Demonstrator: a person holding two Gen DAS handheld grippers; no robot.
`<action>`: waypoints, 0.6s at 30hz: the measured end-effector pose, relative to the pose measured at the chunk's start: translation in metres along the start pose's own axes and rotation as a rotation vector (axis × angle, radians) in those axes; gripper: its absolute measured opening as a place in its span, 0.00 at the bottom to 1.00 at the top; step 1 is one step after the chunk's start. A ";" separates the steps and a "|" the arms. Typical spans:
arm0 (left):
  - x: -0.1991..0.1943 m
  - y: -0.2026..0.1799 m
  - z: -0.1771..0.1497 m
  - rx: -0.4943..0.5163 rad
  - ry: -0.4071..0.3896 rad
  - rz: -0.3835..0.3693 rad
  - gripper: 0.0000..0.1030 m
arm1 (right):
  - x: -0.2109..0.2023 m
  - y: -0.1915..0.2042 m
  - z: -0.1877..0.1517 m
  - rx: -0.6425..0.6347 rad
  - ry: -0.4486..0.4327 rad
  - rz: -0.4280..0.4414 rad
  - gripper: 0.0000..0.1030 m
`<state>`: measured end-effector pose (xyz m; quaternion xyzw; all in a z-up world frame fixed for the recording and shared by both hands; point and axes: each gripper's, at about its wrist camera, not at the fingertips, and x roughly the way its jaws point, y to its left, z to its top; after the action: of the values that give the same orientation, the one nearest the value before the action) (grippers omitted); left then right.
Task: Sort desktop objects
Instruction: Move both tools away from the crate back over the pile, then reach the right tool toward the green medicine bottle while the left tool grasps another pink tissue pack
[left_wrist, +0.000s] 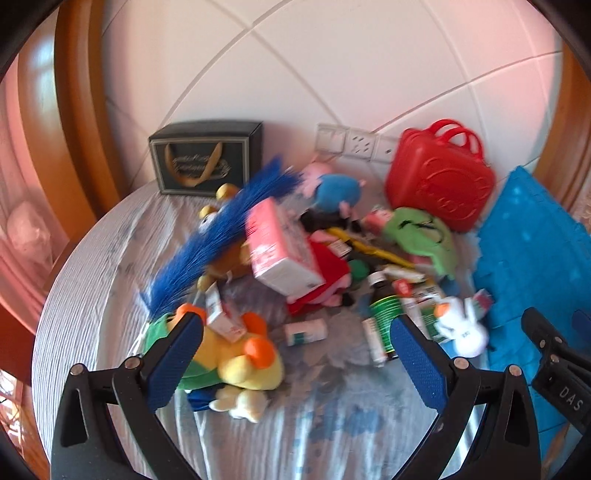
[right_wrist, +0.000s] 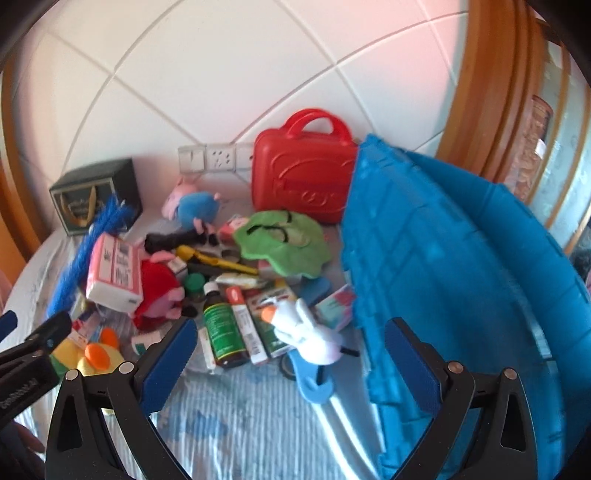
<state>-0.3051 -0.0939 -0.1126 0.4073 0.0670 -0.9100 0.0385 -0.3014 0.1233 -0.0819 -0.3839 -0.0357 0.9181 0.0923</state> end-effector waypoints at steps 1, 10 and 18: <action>0.009 0.008 -0.002 -0.008 0.014 0.011 1.00 | 0.006 0.005 -0.003 -0.008 0.002 -0.002 1.00; 0.086 0.036 0.009 -0.037 0.093 0.037 1.00 | 0.099 0.026 -0.033 -0.037 0.100 -0.053 0.98; 0.142 0.031 0.018 -0.023 0.145 0.048 1.00 | 0.161 0.045 -0.042 -0.060 0.163 -0.028 0.87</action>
<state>-0.4089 -0.1293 -0.2090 0.4733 0.0703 -0.8761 0.0599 -0.3887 0.1107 -0.2301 -0.4594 -0.0612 0.8809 0.0962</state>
